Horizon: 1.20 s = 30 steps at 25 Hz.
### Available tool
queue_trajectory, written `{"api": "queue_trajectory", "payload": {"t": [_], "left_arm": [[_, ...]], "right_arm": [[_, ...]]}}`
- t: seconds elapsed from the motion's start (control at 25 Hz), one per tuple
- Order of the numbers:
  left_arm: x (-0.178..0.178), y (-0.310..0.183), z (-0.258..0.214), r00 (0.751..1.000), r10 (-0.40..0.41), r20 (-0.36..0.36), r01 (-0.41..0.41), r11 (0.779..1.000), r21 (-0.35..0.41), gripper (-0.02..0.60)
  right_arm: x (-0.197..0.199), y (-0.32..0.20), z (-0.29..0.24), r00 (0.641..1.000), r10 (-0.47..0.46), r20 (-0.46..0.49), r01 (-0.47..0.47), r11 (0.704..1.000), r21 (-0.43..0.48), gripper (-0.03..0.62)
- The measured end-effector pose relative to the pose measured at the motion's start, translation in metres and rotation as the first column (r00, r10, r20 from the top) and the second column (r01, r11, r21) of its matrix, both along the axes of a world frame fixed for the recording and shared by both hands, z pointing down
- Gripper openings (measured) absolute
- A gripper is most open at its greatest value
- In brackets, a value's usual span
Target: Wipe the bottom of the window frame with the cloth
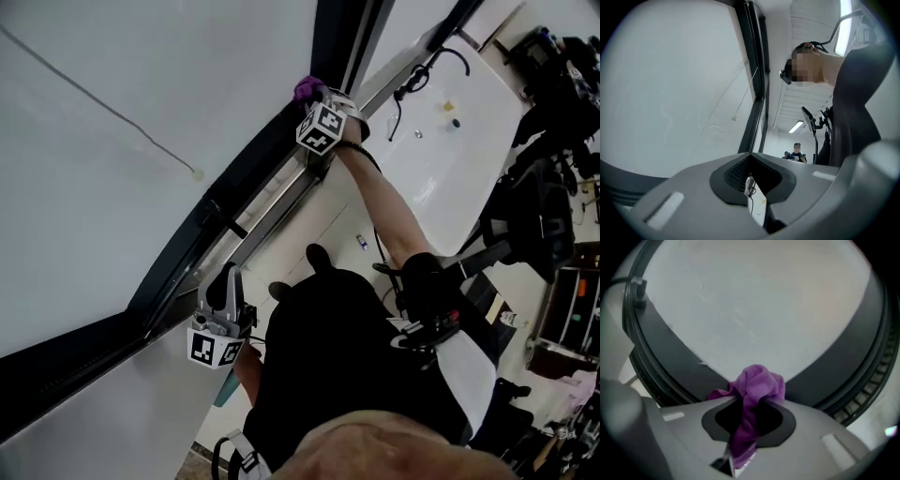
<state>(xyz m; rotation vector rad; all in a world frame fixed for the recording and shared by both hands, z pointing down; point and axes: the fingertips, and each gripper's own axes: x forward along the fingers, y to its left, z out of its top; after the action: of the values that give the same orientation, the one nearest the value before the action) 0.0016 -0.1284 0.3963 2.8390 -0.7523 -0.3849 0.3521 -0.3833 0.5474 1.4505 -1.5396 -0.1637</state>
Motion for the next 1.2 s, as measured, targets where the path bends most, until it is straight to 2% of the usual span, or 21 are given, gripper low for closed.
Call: {"api": "queue_trajectory", "payload": {"t": [0.08,0.28,0.36,0.4,0.44,0.48,0.52,0.56,0.6,0.64,0.68,0.72,0.84,1.0,1.2], "left_arm": [[0.002,0.000,-0.004,1.000,0.008,-0.006,-0.008,1.000,0.011,0.000],[-0.006,0.002,-0.004,1.000,0.011,-0.022,-0.010,0.999,0.030,0.000],[-0.014,0.002,-0.001,1.000,0.002,-0.021,-0.001,1.000,0.023,0.000],[-0.019,0.001,0.001,1.000,-0.005,-0.020,0.005,1.000,0.017,0.000],[-0.024,-0.001,0.002,1.000,-0.011,-0.022,0.011,1.000,0.010,0.000],[-0.028,-0.003,0.003,1.000,-0.015,-0.025,0.015,1.000,0.005,0.000],[-0.030,-0.006,0.004,0.999,-0.016,-0.029,0.016,1.000,0.001,0.000],[-0.030,-0.008,0.005,0.999,-0.013,-0.032,0.013,1.000,0.000,0.000],[-0.031,-0.009,0.005,0.999,-0.007,-0.032,0.007,1.000,0.001,0.000],[-0.030,-0.011,0.005,1.000,-0.001,-0.032,0.001,1.000,0.004,0.000],[-0.030,-0.011,0.004,1.000,0.004,-0.030,-0.003,1.000,0.007,0.000],[-0.028,-0.011,0.003,1.000,0.005,-0.029,-0.005,1.000,0.009,0.000],[-0.023,-0.009,0.001,1.000,-0.004,-0.024,0.005,1.000,0.010,0.000],[-0.019,-0.011,0.004,1.000,-0.009,-0.011,0.009,1.000,-0.004,0.000],[-0.010,-0.017,0.001,1.000,0.000,0.003,0.000,1.000,0.003,0.000]], "right_arm": [[0.001,-0.003,0.002,0.998,0.030,-0.061,-0.031,1.000,-0.001,0.064],[0.004,0.002,0.000,0.999,0.050,-0.014,-0.050,0.999,0.001,0.068],[-0.019,0.021,-0.018,0.998,0.014,0.060,-0.017,0.999,0.046,0.069],[-0.047,0.034,-0.032,0.988,-0.039,0.146,0.028,0.997,0.076,0.071],[-0.084,0.049,-0.047,0.957,-0.120,0.263,0.094,0.990,0.110,0.071],[-0.126,0.064,-0.060,0.896,-0.218,0.388,0.173,0.974,0.147,0.072],[-0.168,0.078,-0.071,0.812,-0.315,0.492,0.255,0.949,0.186,0.072],[-0.206,0.089,-0.078,0.732,-0.394,0.556,0.329,0.919,0.218,0.072],[-0.239,0.096,-0.082,0.678,-0.453,0.579,0.391,0.889,0.239,0.074],[-0.264,0.099,-0.083,0.655,-0.495,0.571,0.440,0.864,0.245,0.074],[-0.283,0.098,-0.080,0.656,-0.521,0.546,0.478,0.847,0.235,0.074],[-0.294,0.095,-0.073,0.672,-0.534,0.513,0.505,0.837,0.209,0.074],[-0.293,0.084,-0.036,0.739,-0.523,0.425,0.533,0.840,0.108,0.074],[-0.246,0.073,-0.015,0.789,-0.488,0.374,0.496,0.864,0.084,0.074],[-0.167,0.047,-0.011,0.869,-0.396,0.298,0.405,0.914,0.035,0.073]]}}
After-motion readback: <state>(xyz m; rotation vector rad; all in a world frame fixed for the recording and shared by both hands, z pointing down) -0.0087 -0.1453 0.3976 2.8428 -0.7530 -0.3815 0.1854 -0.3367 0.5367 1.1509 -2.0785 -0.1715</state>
